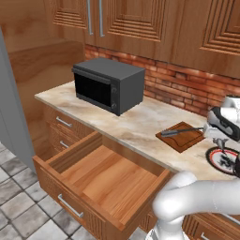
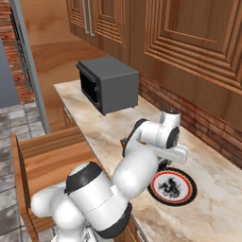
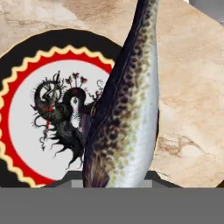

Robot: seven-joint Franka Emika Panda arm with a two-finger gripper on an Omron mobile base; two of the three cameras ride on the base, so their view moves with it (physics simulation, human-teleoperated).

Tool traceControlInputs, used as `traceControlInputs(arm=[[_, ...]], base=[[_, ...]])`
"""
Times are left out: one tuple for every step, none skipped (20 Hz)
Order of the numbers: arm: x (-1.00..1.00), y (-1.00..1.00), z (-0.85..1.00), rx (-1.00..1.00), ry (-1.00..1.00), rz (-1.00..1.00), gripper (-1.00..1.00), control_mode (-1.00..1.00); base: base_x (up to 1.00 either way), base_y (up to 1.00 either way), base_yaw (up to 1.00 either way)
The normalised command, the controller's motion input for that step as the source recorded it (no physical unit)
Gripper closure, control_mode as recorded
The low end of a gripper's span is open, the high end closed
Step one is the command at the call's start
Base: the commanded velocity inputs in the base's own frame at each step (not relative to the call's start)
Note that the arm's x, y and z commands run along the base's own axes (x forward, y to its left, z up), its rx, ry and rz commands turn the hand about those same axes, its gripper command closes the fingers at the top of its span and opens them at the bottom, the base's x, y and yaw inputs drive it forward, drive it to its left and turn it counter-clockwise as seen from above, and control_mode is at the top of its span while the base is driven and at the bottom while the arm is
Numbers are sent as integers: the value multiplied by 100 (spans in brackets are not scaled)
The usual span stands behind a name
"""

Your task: Pick up the knife from the drawer and place it on the cutting board. Then place the meat from the plate to the cutting board.

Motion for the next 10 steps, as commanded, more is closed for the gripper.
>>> traceControlInputs(arm=[[40,28,26,0,9,0,100,-100],[39,29,24,0,10,0,100,-100],[38,29,25,0,9,0,100,-100],[40,29,26,0,7,0,100,-100],[39,31,22,0,7,0,100,-100],[45,30,13,-1,3,0,100,-100],[54,29,0,-3,0,0,100,-100],[55,19,0,0,0,0,100,-100],[56,20,0,0,0,0,100,-100],[54,19,0,0,0,0,100,-100]], base=[[0,0,0],[0,0,0],[0,0,0],[0,0,0],[0,0,0],[0,0,0],[0,0,0],[0,0,0],[0,0,0],[0,0,0]])
